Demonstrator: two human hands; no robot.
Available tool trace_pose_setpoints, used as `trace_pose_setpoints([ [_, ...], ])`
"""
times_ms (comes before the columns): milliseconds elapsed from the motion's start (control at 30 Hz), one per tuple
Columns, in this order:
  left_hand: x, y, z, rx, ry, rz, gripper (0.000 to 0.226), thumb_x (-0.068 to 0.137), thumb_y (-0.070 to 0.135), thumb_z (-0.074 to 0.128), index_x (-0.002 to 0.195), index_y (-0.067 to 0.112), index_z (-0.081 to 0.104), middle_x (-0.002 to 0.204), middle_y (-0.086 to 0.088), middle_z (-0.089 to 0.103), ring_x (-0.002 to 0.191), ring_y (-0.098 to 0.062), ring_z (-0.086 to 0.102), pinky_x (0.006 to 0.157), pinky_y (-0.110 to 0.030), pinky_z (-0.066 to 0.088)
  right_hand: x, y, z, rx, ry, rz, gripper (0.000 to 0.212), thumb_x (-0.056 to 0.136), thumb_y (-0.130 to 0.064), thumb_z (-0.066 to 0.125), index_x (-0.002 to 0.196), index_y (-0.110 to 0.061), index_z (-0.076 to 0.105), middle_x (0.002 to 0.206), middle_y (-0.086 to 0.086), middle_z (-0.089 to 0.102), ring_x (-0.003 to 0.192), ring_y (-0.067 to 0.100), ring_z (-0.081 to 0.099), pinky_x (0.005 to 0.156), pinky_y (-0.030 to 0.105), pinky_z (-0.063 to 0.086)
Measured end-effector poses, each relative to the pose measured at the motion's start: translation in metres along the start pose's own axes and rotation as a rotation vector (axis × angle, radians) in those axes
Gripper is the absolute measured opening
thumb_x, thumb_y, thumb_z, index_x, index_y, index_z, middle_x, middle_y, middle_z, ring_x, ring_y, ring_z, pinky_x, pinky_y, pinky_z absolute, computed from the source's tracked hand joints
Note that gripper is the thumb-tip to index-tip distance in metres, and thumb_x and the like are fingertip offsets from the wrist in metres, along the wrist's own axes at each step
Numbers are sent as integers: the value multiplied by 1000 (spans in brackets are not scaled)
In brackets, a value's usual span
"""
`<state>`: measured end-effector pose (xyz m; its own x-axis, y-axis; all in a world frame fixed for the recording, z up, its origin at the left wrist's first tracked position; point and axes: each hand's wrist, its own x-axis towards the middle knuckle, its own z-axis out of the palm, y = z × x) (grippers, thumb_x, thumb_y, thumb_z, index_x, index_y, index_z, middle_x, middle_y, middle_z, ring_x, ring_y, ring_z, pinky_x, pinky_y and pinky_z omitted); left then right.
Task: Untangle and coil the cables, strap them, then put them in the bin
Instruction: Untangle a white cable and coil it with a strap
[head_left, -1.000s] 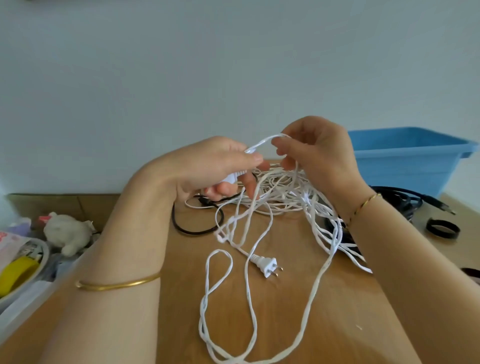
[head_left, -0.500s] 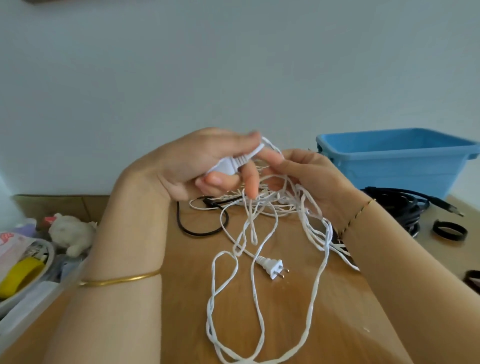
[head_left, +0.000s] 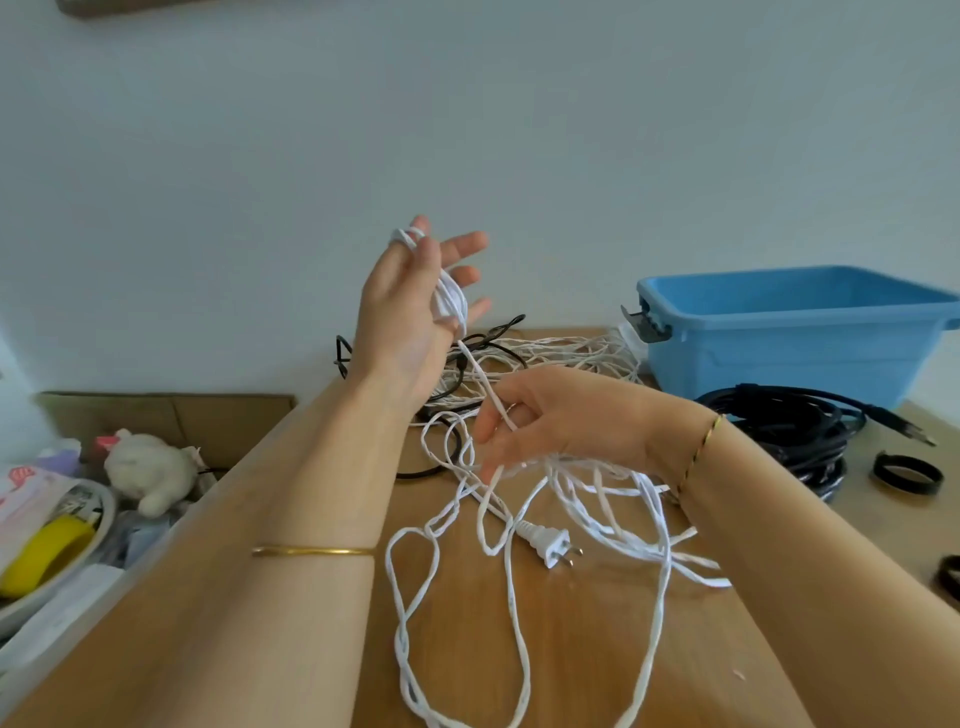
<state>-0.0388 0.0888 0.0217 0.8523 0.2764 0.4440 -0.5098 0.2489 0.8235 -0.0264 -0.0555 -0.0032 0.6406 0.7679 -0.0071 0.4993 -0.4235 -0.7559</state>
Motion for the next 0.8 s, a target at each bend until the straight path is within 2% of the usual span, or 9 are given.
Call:
trace_pose_setpoints([
  [67,1,1,-4,313,25,209,36,104,17,35,140,18,36,103,4,67,80,-7,59,90,-43,51,-1,0,-1,59,-65,-9,18,86,-13,67,101,-5,63,93,9,72,84,14,68,85,29,54],
  [133,1,2,-7,707,-2,402,42,103,14,36,145,11,33,105,13,63,78,-3,60,82,-25,50,-3,-2,-4,65,-86,-33,14,85,-10,67,97,-5,63,92,13,71,83,16,68,80,23,53],
  [200,-2,4,-3,987,-80,428,48,102,13,37,149,15,28,116,8,61,79,-3,59,74,-12,45,-7,-4,-8,21,19,-48,6,84,-7,67,88,-8,64,81,10,69,72,12,66,70,18,50],
  [300,0,6,-2,1440,-292,287,54,102,20,37,152,27,18,141,-7,50,109,-19,60,87,-23,43,-11,0,-18,46,324,-31,4,84,-11,68,81,-11,67,72,6,69,58,4,60,54,11,45],
  [367,3,12,-2,1689,-429,243,41,102,26,36,142,24,30,143,-10,48,115,-30,57,94,-38,46,-11,1,-21,114,462,-39,10,84,-19,70,80,-9,69,69,7,69,50,2,54,46,10,39],
  [467,3,33,8,1741,-595,216,20,102,30,35,111,13,41,110,-11,57,83,-25,57,74,-38,47,-5,-3,-20,265,580,-64,9,86,-10,67,88,-2,68,67,7,65,38,-2,47,41,9,36],
  [600,4,59,19,1853,-754,206,38,94,33,54,122,11,41,99,-2,53,79,-19,53,67,-32,42,2,-10,-27,277,588,-80,6,85,-4,66,91,-4,67,71,8,64,50,6,56,48,17,43],
  [733,17,69,12,1933,-571,411,23,92,26,60,103,18,41,110,-4,55,79,-21,44,66,-32,37,-7,-9,-33,452,422,-51,13,85,1,63,94,-7,67,73,8,65,52,10,57,50,18,49],
  [800,17,75,14,1895,-418,455,16,95,21,55,101,16,41,113,-6,56,85,-27,49,66,-32,34,-11,-8,-35,536,482,-11,14,87,3,60,96,-7,67,76,13,65,52,14,57,51,21,51],
])
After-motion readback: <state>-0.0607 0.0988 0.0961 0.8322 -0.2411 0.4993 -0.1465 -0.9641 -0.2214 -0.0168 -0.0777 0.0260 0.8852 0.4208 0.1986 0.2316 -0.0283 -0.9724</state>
